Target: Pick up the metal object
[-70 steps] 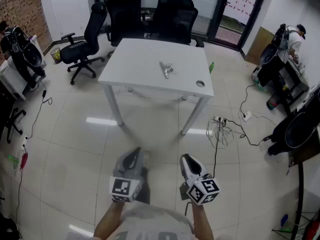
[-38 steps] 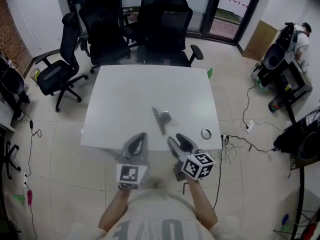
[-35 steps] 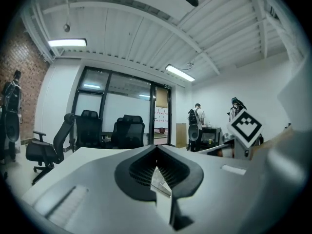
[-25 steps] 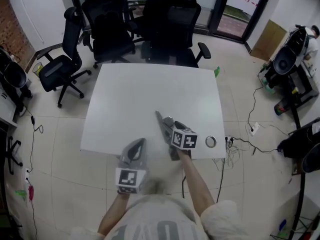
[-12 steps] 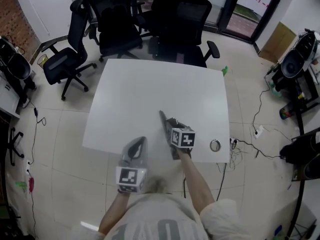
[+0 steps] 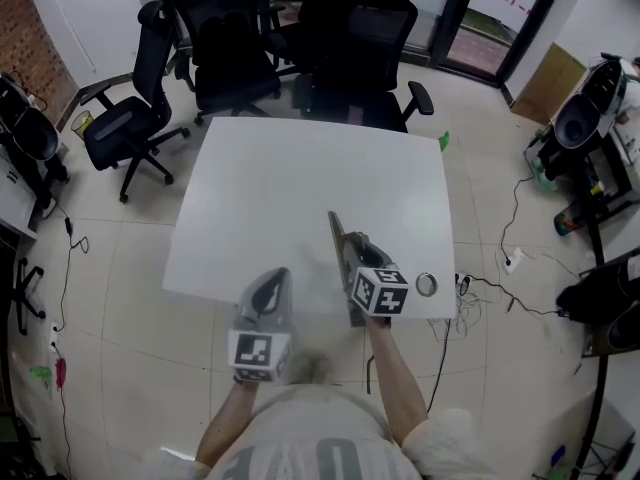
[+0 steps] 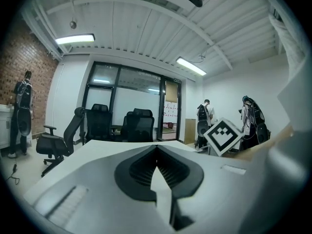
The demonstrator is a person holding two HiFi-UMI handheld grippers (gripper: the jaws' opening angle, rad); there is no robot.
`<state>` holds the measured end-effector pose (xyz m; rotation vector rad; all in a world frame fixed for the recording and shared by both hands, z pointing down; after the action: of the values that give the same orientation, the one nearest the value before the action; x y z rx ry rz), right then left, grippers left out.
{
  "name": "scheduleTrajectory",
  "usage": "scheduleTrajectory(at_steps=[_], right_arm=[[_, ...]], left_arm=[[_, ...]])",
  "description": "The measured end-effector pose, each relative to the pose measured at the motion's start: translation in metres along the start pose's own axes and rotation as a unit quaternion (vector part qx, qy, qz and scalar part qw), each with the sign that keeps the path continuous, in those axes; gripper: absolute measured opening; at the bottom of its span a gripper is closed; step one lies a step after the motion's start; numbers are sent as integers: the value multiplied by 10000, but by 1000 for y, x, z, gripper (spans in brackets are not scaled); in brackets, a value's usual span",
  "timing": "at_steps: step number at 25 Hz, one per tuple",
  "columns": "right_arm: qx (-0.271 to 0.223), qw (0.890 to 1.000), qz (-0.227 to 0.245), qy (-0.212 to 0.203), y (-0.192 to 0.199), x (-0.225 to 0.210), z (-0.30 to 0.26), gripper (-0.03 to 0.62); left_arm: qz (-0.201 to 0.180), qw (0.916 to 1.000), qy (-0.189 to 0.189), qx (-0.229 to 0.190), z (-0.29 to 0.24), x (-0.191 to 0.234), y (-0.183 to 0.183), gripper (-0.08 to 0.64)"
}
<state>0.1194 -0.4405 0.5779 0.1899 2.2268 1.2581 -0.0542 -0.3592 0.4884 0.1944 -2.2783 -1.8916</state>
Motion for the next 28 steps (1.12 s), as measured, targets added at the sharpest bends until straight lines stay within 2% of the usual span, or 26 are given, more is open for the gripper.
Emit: scheduleTrajectory(at_steps=[3, 6, 11, 20, 23, 28], right_arm=[[-637, 9978, -37, -151, -28, 21, 43, 98], [-1273, 9910, -128, -387, -49, 49, 92, 98], [-2021, 9773, -353, -526, -56, 81, 151, 98], [-2138, 9747, -346, -551, -40, 97, 167, 100], [-2037, 9770, -385, -495, -33, 101, 173, 98], [-2209, 9721, -462, -633, -27, 121, 182, 98]], left_arm=[[35, 9998, 118, -157, 6, -6, -10, 0], [62, 9992, 218, -332, 13, -11, -21, 0], [76, 9980, 287, -551, 22, -19, -32, 0], [-24, 9976, 374, -586, 36, -18, -29, 0], [32, 9984, 379, -425, 42, -15, -20, 0], [66, 9980, 404, -487, 56, -4, -18, 0]])
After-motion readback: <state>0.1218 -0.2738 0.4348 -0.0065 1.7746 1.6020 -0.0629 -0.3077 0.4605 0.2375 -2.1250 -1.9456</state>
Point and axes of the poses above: the fingertips, and each gripper's own axes: z backward along the fingers, x to its left, y out of its underside, the point moved 3 cm from there along z, backward along the fingers, and after that the axes turned 12 degrees about -y, right-handed, at the moved point
